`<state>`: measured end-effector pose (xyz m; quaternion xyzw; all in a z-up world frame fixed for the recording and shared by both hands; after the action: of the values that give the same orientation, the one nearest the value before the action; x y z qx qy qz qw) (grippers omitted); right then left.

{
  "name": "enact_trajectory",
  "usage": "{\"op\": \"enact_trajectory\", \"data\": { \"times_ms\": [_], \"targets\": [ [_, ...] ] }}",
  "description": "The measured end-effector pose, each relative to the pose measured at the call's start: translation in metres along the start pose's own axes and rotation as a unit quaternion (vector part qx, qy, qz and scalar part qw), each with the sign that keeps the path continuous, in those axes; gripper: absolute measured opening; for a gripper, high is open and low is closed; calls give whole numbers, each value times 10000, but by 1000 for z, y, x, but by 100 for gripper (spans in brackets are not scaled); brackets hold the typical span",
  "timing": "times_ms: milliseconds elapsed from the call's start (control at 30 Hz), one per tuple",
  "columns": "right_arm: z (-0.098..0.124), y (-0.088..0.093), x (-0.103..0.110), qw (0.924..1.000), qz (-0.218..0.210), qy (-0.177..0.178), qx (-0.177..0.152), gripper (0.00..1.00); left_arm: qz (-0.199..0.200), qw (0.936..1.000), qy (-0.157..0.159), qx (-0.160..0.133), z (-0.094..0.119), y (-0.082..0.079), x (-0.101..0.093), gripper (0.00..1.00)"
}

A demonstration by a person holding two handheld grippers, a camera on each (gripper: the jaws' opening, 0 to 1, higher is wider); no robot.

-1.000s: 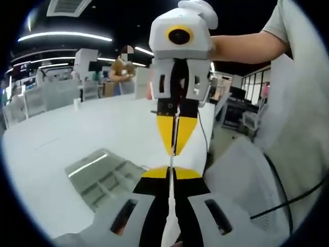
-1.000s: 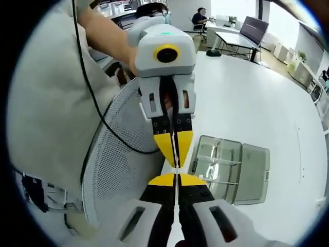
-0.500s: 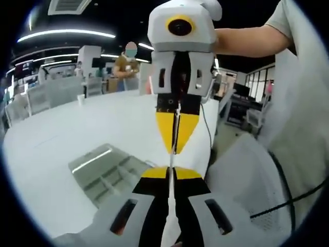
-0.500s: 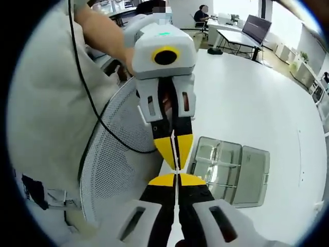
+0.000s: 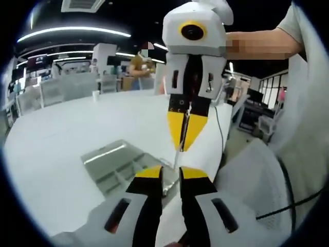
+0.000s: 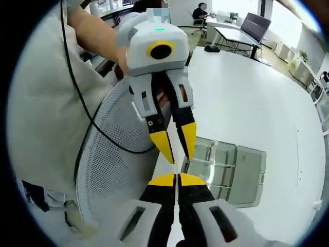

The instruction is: Insert the divider into the dual guide fixture by aligning both edges with the guide slots and pushing it downward to the bottom, including one-sided entry, uneven engagement, binding, and posture correction.

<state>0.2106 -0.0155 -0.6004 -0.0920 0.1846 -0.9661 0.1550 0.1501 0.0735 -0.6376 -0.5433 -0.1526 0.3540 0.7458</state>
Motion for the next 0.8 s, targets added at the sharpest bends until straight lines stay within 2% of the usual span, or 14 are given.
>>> {"op": "enact_trajectory", "data": {
  "times_ms": [33,267,400,600,700,800],
  "targets": [
    [-1,-1,-2,9999,157,44,-12,0,-17,10000,-38,5,1,0,1,12],
    [-2,0,-8,9999,-73,110,24,0,-29,9998,-219,18,5,2,4,18],
    [-5,2,-12,9995,-256,138,77,0,-111,9992,-386,80,8,1,6,27],
    [-10,7,-18,9980,-495,236,312,0,-88,9983,-559,166,12,2,10,32],
    [-14,10,-20,9970,-591,169,463,0,-100,9978,-628,198,14,3,10,33],
    [-17,12,-24,9959,-617,275,605,0,-25,9976,-654,237,14,5,9,36]
  ]
}}
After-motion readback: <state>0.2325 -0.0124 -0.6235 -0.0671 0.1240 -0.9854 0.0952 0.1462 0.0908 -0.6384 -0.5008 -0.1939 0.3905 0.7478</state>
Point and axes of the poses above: the point that each gripper's makers call its tool centre point, and the gripper's own axes: z roughly backward along the fingers, x roughly to its left, y roughly out of its underside, the point moved 7 cm from there along z, roughly backward along the fingers, and after that the axes turned 1 degree about x, right-handed, at the moved point
